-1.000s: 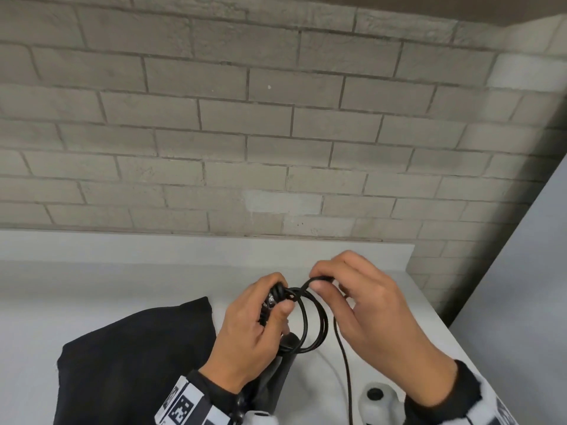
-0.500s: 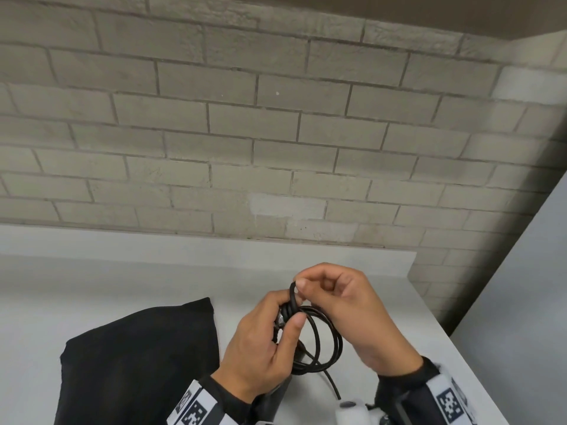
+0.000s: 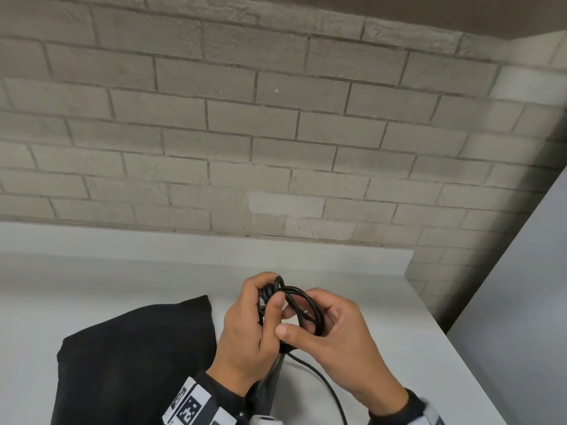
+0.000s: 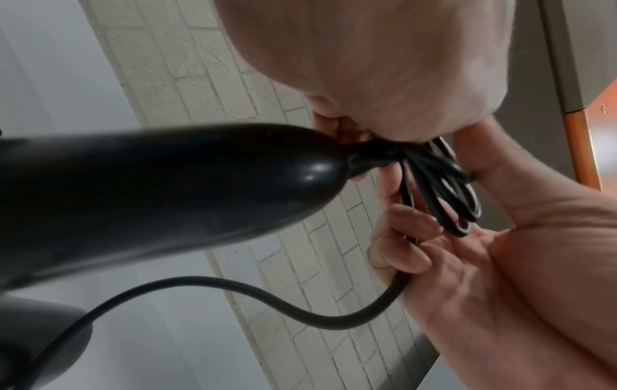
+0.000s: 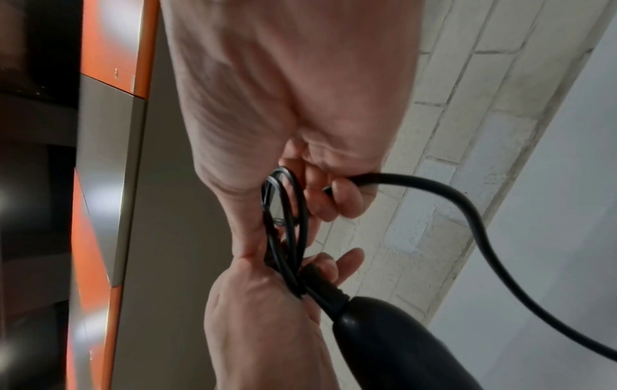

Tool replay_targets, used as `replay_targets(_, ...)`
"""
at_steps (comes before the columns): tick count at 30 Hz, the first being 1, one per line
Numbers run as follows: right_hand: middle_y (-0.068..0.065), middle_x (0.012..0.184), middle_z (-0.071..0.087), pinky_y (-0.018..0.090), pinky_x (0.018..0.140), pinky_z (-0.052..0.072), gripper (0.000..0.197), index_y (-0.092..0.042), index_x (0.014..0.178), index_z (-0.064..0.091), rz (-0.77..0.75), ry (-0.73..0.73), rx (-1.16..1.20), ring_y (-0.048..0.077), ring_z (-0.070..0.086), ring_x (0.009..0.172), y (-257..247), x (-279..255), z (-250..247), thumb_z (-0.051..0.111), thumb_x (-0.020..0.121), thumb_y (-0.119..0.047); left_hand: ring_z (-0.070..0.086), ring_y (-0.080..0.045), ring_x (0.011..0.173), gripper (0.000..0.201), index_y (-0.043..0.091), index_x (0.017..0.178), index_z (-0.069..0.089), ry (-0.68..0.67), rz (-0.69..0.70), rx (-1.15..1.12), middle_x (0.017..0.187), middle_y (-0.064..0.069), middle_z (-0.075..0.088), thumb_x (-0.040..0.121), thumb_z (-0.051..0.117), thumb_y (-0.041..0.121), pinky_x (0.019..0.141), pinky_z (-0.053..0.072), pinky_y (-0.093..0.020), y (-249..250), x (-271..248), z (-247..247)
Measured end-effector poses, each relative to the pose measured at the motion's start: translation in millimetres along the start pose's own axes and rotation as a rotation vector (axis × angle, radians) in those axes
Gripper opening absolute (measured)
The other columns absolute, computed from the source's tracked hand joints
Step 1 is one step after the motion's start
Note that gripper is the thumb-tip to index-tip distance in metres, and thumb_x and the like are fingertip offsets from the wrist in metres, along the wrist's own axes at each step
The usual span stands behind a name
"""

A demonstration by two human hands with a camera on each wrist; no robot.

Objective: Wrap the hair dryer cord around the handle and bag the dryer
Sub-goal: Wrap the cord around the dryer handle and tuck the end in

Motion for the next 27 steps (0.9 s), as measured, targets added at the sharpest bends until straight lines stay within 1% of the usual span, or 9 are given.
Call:
replay_targets(4, 0.008, 0.078, 0.067, 0.041, 0.068, 0.05, 0.007, -0.017, 0.087, 0.072, -0.009, -0.033, -0.055, 0.017, 0.05, 0.068, -1, 1, 2, 0.075, 0.081, -0.015, 0.066, 0.002, 0.069, 0.041, 0.031, 0.127, 0.046, -0.005, -0.001, 0.01, 0.074, 0.014, 0.064, 0.099, 0.035, 0.059, 0.065, 0.047, -0.007, 3, 0, 0)
replay_targets(7, -0.007, 0.067, 0.062, 0.038, 0.069, 0.048, 0.01, -0.018, 0.079, 0.07, 0.001, -0.007, -0.018, 0.015, 0.05, 0.067, 2, 1, 1, 0.072, 0.083, -0.009, 0.061, -0.001, 0.069, 0.031, 0.032, 0.116, 0.052, 0.019, -0.012, 0.038, 0.079, 0.016, 0.061, 0.101, 0.036, 0.053, 0.065, 0.043, -0.006, 4, 1, 0)
replay_targets(11, -0.007, 0.069, 0.066, 0.044, 0.073, 0.052, 0.009, -0.018, 0.077, 0.069, 0.014, -0.01, -0.042, 0.012, 0.056, 0.068, 5, 0, 1, 0.074, 0.08, -0.012, 0.056, -0.003, 0.064, 0.026, 0.022, 0.101, 0.06, 0.041, -0.019, 0.038, 0.078, 0.019, 0.057, 0.1, 0.039, 0.036, 0.061, 0.041, -0.01, 2, 3, 0)
replay_targets(15, -0.009, 0.075, 0.066, 0.021, 0.072, 0.049, 0.011, -0.023, 0.078, 0.066, -0.027, 0.002, -0.135, 0.005, 0.059, 0.073, 2, -1, 1, 0.076, 0.08, -0.018, 0.054, -0.005, 0.06, 0.032, 0.019, 0.094, 0.061, 0.051, -0.025, 0.039, 0.071, 0.016, 0.054, 0.101, 0.038, 0.039, 0.058, 0.041, -0.013, 2, 5, 0)
replay_targets(17, -0.01, 0.086, 0.066, 0.017, 0.079, 0.046, 0.015, -0.032, 0.084, 0.063, -0.103, 0.121, -0.238, 0.007, 0.06, 0.085, 0, -3, -2, 0.076, 0.079, -0.027, 0.057, -0.007, 0.06, 0.031, 0.023, 0.095, 0.06, 0.067, -0.021, 0.048, 0.073, 0.014, 0.056, 0.102, 0.037, 0.043, 0.057, 0.045, -0.017, 2, 5, -3)
replay_targets(19, -0.012, 0.094, 0.058, 0.011, 0.078, 0.041, 0.025, -0.035, 0.092, 0.058, -0.291, 0.354, -0.422, 0.007, 0.056, 0.089, -10, -12, -10, 0.076, 0.075, -0.034, 0.061, -0.01, 0.06, 0.026, 0.027, 0.096, 0.057, 0.077, -0.027, 0.068, 0.072, 0.012, 0.057, 0.101, 0.038, 0.044, 0.056, 0.048, -0.024, 1, 6, -5)
replay_targets(22, -0.003, 0.086, 0.052, 0.024, 0.06, 0.044, 0.021, -0.025, 0.086, 0.063, -0.591, 0.556, -0.786, 0.015, 0.05, 0.071, -23, -27, 1, 0.079, 0.074, -0.016, 0.061, -0.009, 0.061, 0.016, 0.03, 0.097, 0.053, 0.065, -0.017, 0.103, 0.071, 0.014, 0.056, 0.1, 0.04, 0.039, 0.058, 0.047, -0.02, 5, 5, -1)
replay_targets(24, 0.001, 0.078, 0.056, 0.03, 0.05, 0.041, 0.014, -0.023, 0.08, 0.072, -0.61, 0.628, -0.93, 0.019, 0.045, 0.061, -24, -30, 6, 0.079, 0.074, -0.014, 0.059, -0.006, 0.061, 0.014, 0.029, 0.098, 0.053, 0.062, -0.012, 0.12, 0.071, 0.015, 0.055, 0.1, 0.041, 0.037, 0.058, 0.044, -0.013, 6, 3, 2)
replay_targets(27, 0.0, 0.077, 0.062, 0.03, 0.049, 0.04, 0.007, -0.029, 0.086, 0.077, -0.536, 0.632, -0.995, 0.02, 0.045, 0.056, -22, -27, 7, 0.075, 0.08, -0.028, 0.058, -0.003, 0.063, 0.019, 0.028, 0.097, 0.053, 0.077, -0.007, 0.133, 0.071, 0.017, 0.055, 0.101, 0.04, 0.04, 0.06, 0.04, -0.007, 6, 5, 1)
Point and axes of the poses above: each hand's wrist, its own x-axis towards the middle knuckle, its own z-axis out of the palm, y = z × x, the point moved 8 cm from there along x, towards the middle knuckle
